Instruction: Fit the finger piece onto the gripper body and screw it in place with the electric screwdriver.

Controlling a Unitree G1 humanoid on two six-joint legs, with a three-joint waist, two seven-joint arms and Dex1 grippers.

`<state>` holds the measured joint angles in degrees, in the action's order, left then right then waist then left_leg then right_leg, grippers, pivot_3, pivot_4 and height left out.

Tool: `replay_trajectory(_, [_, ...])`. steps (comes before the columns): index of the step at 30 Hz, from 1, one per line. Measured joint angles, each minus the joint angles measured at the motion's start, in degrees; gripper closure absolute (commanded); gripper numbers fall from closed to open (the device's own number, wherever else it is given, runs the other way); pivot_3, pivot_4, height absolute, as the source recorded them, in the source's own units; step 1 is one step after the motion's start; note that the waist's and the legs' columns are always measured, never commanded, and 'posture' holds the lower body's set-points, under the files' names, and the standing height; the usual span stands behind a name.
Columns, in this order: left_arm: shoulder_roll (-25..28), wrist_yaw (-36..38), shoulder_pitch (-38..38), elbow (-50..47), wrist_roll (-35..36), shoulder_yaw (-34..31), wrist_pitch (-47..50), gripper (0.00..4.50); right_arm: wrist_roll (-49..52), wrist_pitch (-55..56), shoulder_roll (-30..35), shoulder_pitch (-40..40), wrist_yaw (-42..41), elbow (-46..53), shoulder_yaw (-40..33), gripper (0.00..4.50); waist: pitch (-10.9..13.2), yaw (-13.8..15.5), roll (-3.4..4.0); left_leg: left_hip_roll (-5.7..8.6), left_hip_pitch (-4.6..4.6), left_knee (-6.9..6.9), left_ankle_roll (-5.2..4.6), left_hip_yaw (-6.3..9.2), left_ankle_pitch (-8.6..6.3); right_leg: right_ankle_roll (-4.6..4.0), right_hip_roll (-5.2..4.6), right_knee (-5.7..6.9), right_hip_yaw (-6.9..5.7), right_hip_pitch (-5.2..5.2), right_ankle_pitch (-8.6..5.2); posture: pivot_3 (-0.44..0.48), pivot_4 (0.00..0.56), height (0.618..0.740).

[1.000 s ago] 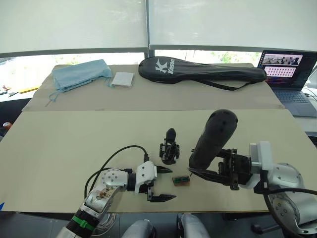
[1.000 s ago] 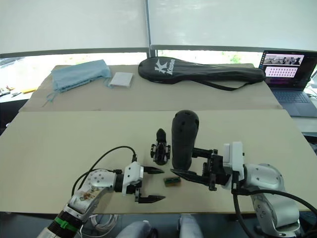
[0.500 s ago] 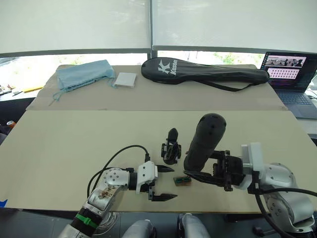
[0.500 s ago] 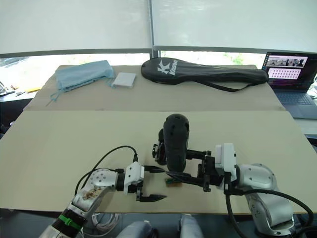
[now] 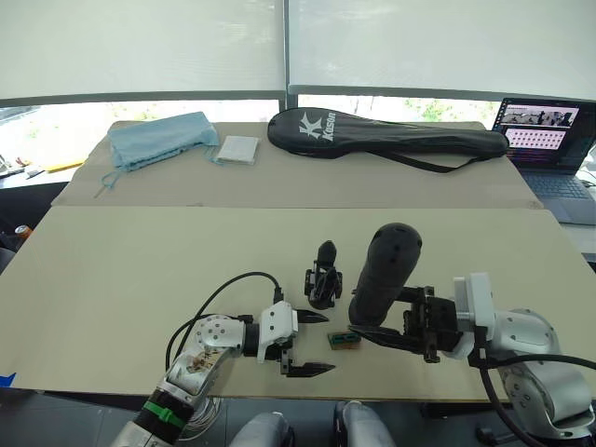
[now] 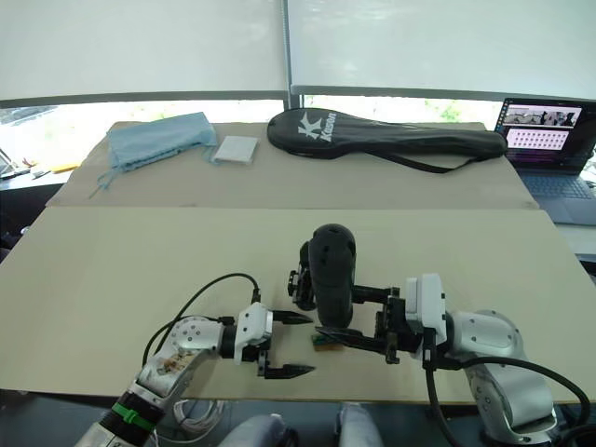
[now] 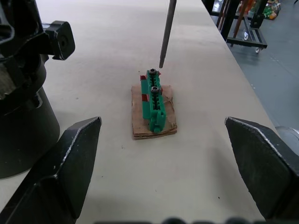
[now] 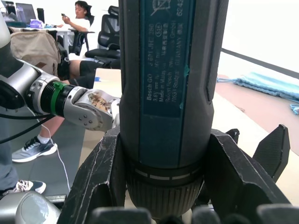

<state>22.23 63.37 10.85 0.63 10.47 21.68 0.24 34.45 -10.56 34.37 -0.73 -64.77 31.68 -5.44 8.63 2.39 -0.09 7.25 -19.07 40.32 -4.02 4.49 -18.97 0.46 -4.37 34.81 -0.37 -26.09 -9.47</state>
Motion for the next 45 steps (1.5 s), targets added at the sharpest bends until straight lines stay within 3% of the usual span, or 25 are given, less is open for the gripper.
replay_trajectory(45, [-0.16,0.31,0.07,-0.29,0.01,-0.03,1.06,0.00,0.34,0.54,0.53,-0.57,1.08,-1.04,-0.85,2.60,0.00,0.02,0.00,-0.01,-0.01,-0.01,0.00,0.00,0.00,0.01,0.00,-0.02,0.05,-0.01,0.00,0.000,0.150,0.740])
